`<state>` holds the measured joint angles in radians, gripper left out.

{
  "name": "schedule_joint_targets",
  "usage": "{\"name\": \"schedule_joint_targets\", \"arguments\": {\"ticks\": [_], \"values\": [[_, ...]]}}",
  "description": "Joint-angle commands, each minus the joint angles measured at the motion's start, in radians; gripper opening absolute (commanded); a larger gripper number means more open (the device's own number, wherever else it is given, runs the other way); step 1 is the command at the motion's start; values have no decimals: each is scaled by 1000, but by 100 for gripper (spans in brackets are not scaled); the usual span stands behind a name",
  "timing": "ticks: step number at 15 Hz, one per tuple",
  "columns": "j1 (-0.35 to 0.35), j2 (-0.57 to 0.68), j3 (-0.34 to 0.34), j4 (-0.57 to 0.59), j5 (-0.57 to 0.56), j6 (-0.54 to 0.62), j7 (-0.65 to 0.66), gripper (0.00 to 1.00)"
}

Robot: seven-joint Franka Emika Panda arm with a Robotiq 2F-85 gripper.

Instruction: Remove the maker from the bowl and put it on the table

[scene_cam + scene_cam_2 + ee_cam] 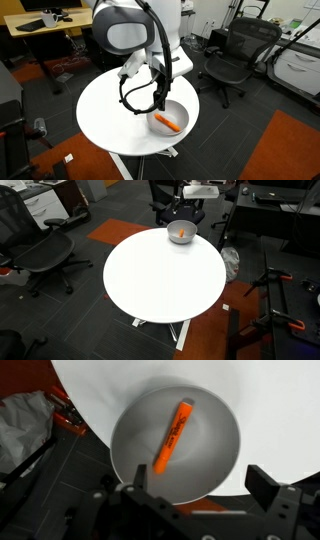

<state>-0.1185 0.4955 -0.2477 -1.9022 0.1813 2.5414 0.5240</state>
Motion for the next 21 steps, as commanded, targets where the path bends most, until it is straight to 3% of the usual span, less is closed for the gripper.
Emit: {"name": "schedule_joint_targets", "arguments": {"ticks": [1,16,21], "values": [[8,79,-24,79,-10,-47,80,100],[-32,268,-16,283,-1,-260,144,100],[-49,322,-8,325,7,-266,128,100]]}}
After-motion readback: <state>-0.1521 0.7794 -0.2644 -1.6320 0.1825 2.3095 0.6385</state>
